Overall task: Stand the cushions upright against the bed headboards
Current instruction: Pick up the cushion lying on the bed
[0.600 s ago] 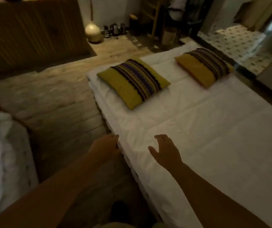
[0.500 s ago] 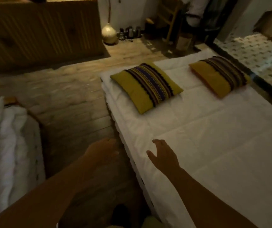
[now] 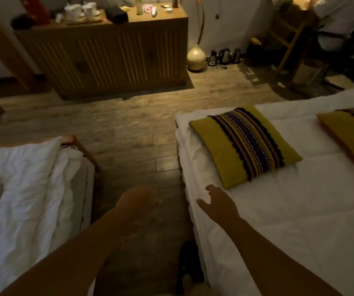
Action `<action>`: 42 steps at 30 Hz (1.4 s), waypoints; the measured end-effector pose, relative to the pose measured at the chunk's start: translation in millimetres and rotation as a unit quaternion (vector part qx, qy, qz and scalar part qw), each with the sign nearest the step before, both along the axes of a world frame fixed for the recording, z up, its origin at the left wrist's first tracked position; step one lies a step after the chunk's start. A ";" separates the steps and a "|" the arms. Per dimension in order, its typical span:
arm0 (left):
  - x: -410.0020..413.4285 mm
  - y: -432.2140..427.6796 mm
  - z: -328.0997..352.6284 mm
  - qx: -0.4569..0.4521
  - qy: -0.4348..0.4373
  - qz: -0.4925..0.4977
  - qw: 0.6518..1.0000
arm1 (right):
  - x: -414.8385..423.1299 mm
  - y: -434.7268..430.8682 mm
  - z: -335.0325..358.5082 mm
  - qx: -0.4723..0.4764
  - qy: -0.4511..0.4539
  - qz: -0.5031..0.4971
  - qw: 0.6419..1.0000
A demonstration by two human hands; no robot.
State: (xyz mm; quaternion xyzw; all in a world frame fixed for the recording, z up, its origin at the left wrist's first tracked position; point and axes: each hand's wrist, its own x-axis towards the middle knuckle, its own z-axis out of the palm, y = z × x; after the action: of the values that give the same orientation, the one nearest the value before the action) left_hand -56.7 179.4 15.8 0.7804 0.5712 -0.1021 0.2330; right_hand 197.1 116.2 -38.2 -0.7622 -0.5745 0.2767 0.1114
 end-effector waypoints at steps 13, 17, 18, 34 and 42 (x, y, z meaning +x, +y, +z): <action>21.8 127.1 3.2 -0.028 0.015 0.017 0.999 | 9.9 145.1 -3.2 -0.013 0.016 0.035 0.999; 17.3 183.2 -8.0 -0.050 0.002 -0.002 0.999 | 6.9 187.3 -8.7 -0.040 0.015 0.040 0.998; 15.3 199.2 -10.9 -0.055 -0.004 -0.010 0.998 | 6.7 198.6 -9.9 -0.045 0.015 0.033 0.998; 83.2 434.8 -36.2 -0.041 -0.012 -0.232 0.972 | 34.4 309.0 -11.5 -0.105 0.036 -0.233 0.966; 192.1 485.2 -44.2 -0.020 0.003 -0.355 0.935 | 102.7 316.7 -28.8 -0.092 0.033 -0.330 0.939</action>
State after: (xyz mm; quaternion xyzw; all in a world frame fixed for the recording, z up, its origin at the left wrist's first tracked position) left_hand 135.3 664.6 -28.4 0.9271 0.2555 -0.1923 0.1956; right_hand 299.8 433.0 -67.0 -0.9064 -0.2582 0.3014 0.1446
